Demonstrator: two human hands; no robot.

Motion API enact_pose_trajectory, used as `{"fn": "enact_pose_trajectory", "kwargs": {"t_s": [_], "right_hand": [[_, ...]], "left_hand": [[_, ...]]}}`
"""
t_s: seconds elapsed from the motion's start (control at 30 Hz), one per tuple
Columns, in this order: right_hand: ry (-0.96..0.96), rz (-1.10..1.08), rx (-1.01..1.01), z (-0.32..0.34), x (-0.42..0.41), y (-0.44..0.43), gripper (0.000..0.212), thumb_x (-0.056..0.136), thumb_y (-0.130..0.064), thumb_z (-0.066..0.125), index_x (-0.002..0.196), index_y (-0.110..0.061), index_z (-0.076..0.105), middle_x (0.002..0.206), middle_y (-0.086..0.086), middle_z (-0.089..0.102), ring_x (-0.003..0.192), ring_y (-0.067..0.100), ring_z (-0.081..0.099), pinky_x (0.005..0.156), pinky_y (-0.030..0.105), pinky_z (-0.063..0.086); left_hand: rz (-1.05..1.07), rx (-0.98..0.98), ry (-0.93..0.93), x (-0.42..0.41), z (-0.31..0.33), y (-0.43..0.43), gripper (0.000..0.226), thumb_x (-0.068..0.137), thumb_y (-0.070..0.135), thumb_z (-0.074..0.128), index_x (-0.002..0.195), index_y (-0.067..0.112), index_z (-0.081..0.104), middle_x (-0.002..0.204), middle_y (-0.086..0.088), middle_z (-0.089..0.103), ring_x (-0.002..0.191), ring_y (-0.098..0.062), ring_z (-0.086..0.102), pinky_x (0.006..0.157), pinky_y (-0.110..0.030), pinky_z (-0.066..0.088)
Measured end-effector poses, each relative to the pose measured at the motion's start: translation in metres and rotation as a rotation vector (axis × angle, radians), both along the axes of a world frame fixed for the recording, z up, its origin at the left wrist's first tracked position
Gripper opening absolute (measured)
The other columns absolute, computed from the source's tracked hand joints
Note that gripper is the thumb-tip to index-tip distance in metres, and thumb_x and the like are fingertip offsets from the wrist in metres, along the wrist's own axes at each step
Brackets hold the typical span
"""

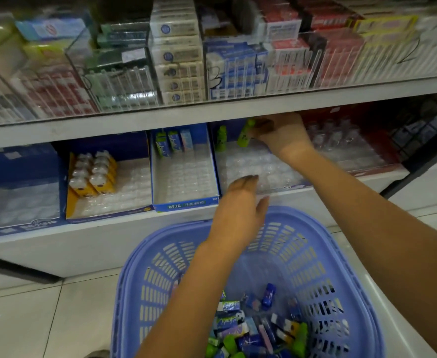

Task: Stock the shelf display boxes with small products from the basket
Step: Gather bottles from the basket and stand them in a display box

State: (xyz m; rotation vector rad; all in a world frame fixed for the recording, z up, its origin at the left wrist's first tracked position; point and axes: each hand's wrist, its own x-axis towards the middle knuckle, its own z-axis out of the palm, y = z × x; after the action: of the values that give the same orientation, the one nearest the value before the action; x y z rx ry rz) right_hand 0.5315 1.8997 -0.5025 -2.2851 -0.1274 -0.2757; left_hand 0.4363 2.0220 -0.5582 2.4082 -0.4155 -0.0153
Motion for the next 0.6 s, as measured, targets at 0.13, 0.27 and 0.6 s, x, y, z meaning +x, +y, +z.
{"fn": "enact_pose_trajectory", "kwargs": {"t_s": [0.13,0.27,0.6], "right_hand": [[0.099,0.005,-0.107,-0.015,0.033,0.014,0.022,0.09,-0.004,0.054,0.097,0.014,0.062,0.103,0.029,0.063,0.101,0.037,0.058,0.088,0.037,0.044],[0.157,0.059,-0.258,-0.025,0.046,0.016,0.026,0.093,-0.01,0.05,0.109,0.005,0.064,0.115,0.019,0.064,0.108,0.029,0.057,0.092,0.03,0.041],[0.296,0.082,-0.375,-0.016,0.052,0.021,0.014,0.093,-0.017,0.053,0.087,-0.009,0.063,0.093,0.011,0.061,0.103,0.026,0.058,0.073,0.023,0.043]], "left_hand": [[-0.082,0.217,0.005,-0.002,-0.017,-0.003,0.062,0.098,0.031,0.048,0.149,0.005,0.022,0.156,-0.01,0.024,0.143,-0.023,0.02,0.118,-0.028,0.01],[-0.092,0.192,-0.029,0.001,-0.025,0.0,0.062,0.098,0.03,0.048,0.148,0.005,0.023,0.157,-0.009,0.023,0.144,-0.023,0.018,0.119,-0.028,0.008],[-0.141,0.164,-0.02,0.001,-0.025,0.003,0.06,0.099,0.029,0.046,0.149,0.006,0.023,0.157,-0.008,0.021,0.145,-0.021,0.018,0.119,-0.027,0.008]]}}
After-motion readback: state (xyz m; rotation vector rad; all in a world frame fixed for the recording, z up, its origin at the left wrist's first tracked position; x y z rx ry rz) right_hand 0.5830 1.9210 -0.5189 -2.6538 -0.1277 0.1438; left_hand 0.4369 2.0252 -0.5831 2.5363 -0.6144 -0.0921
